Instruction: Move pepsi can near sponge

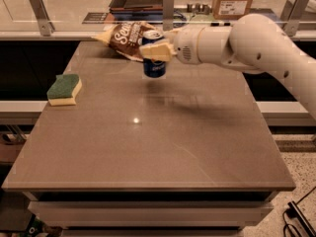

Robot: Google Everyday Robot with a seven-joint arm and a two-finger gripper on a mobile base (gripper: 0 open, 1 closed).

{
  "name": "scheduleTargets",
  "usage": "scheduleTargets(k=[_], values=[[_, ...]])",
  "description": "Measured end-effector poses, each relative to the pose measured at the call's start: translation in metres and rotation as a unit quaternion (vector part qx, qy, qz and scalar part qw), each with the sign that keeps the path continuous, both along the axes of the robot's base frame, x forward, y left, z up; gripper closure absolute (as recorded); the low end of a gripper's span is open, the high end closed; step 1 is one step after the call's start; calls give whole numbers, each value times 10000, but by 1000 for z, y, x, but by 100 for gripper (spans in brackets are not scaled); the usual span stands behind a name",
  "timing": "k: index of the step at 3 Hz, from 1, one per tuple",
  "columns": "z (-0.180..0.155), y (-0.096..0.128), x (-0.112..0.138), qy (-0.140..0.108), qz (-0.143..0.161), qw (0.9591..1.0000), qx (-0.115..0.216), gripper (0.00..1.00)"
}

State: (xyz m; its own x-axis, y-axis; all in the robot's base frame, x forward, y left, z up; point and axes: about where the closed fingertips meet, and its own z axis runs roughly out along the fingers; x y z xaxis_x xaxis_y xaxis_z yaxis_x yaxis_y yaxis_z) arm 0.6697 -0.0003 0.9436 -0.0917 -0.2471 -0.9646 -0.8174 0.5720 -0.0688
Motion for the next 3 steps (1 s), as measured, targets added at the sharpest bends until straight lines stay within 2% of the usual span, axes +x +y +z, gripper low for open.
scheduleTargets(k=[1, 2, 3], values=[[-4, 39, -18, 48, 316, 9993, 185, 100], [-5, 63, -29, 31, 517, 9983, 275, 100], [-5, 94, -43, -37, 797, 9965, 238, 100]])
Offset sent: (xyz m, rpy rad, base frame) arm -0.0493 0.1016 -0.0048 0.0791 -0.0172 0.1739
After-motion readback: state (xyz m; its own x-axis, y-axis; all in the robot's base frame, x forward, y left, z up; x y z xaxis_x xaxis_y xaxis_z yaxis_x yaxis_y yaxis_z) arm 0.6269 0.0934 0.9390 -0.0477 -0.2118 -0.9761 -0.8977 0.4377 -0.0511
